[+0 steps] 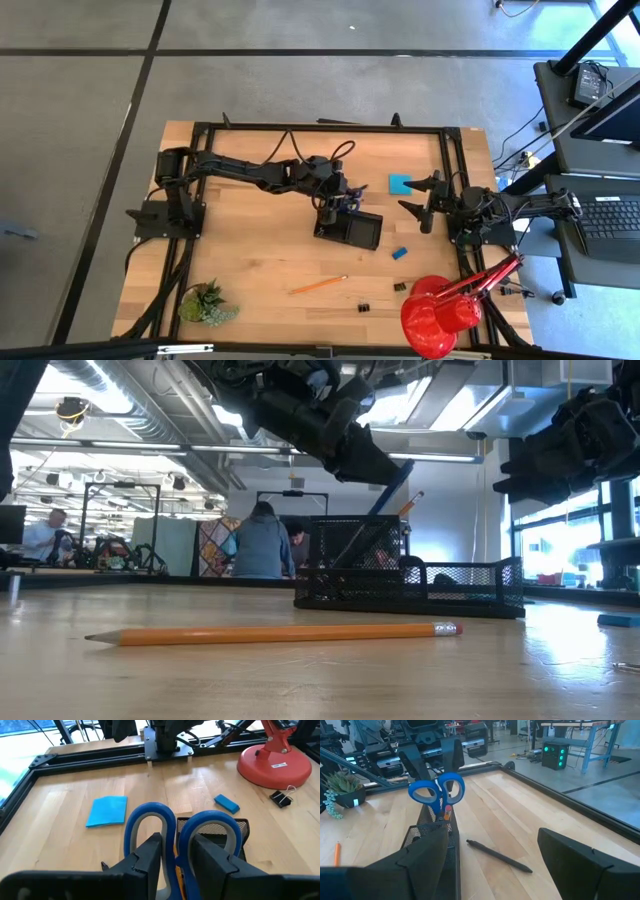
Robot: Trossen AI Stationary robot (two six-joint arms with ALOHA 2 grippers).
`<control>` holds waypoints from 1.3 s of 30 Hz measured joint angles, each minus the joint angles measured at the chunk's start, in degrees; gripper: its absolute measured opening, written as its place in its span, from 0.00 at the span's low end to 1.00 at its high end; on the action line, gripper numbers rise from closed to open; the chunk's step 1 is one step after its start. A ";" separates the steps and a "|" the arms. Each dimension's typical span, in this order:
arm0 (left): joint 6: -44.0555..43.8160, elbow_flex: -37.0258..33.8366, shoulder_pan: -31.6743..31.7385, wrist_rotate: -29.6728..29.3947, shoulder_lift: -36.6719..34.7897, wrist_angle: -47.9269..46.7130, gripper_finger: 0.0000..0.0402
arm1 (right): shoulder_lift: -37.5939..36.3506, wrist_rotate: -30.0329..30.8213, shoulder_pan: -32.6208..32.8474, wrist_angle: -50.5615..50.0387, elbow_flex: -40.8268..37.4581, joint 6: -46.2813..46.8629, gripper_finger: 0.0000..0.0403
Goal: Pick and place office supplies into organizer
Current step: Put the blue scissors into the black desk organizer, then put the yellow pencil into the black desk organizer
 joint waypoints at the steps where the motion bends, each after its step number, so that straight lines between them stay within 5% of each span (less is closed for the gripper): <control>1: 0.00 0.00 0.00 0.00 0.00 0.01 0.24 | 0.00 0.00 -0.01 0.00 -0.01 0.00 0.77; 18: 0.00 0.00 0.00 0.02 -0.22 -0.02 0.34 | 0.00 0.00 -0.01 0.00 0.00 0.00 0.77; 39: 0.46 -0.02 0.02 -4.22 -1.89 -8.94 0.35 | -0.02 -0.02 -0.02 0.00 0.00 0.20 0.77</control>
